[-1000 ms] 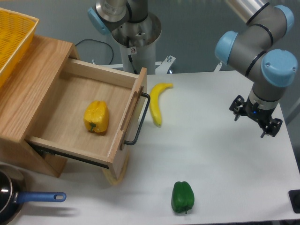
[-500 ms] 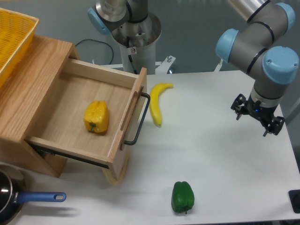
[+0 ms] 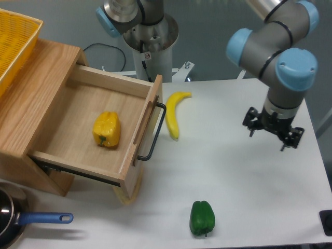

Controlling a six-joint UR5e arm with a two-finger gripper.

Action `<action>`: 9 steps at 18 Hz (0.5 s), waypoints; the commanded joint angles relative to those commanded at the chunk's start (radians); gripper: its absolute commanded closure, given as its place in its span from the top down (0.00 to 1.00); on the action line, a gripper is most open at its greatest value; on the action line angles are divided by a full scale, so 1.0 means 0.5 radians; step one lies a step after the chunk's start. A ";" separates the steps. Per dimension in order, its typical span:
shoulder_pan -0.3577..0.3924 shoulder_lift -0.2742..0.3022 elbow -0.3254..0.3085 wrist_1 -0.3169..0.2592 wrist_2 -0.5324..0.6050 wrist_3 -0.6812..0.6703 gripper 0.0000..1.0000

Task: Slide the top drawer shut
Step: 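Move the gripper toward the open wooden drawer's front panel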

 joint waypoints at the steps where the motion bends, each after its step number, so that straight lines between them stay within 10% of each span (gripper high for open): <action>1: -0.006 0.028 -0.009 -0.018 -0.052 -0.055 0.67; 9: -0.233 0.089 -0.012 -0.089 -0.096 -0.543 0.30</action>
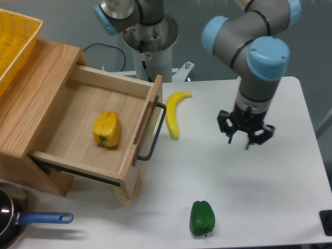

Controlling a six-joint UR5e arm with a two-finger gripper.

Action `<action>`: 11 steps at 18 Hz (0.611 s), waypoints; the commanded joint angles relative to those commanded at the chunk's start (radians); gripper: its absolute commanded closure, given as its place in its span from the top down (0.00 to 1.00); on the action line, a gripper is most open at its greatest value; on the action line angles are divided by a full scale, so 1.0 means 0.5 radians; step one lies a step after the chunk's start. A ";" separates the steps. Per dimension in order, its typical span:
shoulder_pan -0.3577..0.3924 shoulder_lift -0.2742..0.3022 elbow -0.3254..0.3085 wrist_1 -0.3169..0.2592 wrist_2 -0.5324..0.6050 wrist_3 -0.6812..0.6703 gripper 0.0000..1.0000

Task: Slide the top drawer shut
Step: 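Move the gripper toward the open wooden drawer's front panel, then lower the gripper against the drawer front beside the black handle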

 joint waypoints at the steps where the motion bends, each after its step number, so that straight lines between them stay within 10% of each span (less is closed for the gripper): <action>1: -0.018 0.000 0.000 -0.018 0.000 -0.080 0.28; 11: -0.147 0.107 0.000 -0.264 -0.061 -0.237 0.26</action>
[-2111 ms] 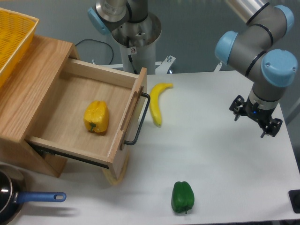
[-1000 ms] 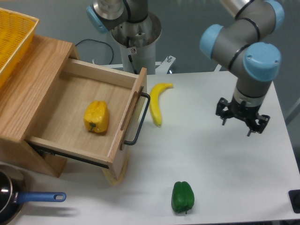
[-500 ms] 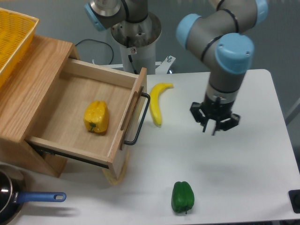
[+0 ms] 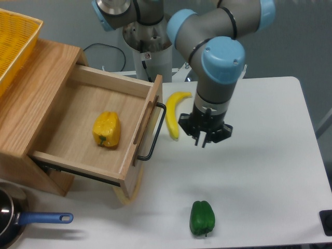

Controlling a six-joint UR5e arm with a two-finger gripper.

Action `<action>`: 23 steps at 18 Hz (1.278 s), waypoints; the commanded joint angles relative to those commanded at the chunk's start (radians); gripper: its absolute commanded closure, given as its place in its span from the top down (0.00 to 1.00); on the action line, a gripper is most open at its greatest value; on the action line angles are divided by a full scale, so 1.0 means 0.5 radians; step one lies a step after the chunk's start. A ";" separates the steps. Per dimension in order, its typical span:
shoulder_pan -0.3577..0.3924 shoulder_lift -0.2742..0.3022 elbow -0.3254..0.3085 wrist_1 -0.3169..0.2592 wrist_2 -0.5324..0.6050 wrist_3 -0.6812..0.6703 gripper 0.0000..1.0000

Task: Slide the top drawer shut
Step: 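Lower the gripper against the drawer front beside the black handle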

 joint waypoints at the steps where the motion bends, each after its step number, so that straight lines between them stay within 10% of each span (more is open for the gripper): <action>1: -0.003 0.000 0.000 -0.003 0.000 0.000 0.26; 23: -0.181 0.095 -0.028 -0.083 -0.074 -0.107 0.13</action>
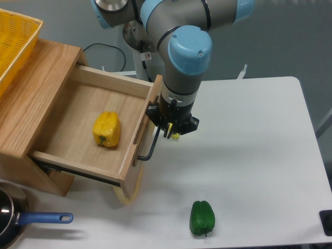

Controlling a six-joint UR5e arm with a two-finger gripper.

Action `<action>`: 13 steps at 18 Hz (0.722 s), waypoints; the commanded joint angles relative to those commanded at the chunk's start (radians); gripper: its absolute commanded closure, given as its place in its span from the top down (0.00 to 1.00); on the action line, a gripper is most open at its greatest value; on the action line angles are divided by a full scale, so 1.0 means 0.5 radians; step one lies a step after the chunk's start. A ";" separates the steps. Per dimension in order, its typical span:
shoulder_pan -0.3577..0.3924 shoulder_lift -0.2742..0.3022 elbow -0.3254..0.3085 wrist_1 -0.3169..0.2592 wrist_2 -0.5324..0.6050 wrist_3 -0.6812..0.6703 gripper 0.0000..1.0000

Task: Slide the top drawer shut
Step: 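Lower the gripper against the drawer front beside the black handle, then push the drawer front into the wooden cabinet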

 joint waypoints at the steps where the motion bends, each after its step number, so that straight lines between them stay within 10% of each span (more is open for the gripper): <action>1: -0.003 0.000 0.000 0.000 0.000 0.000 0.13; 13: -0.040 0.006 -0.028 0.000 0.000 -0.037 0.13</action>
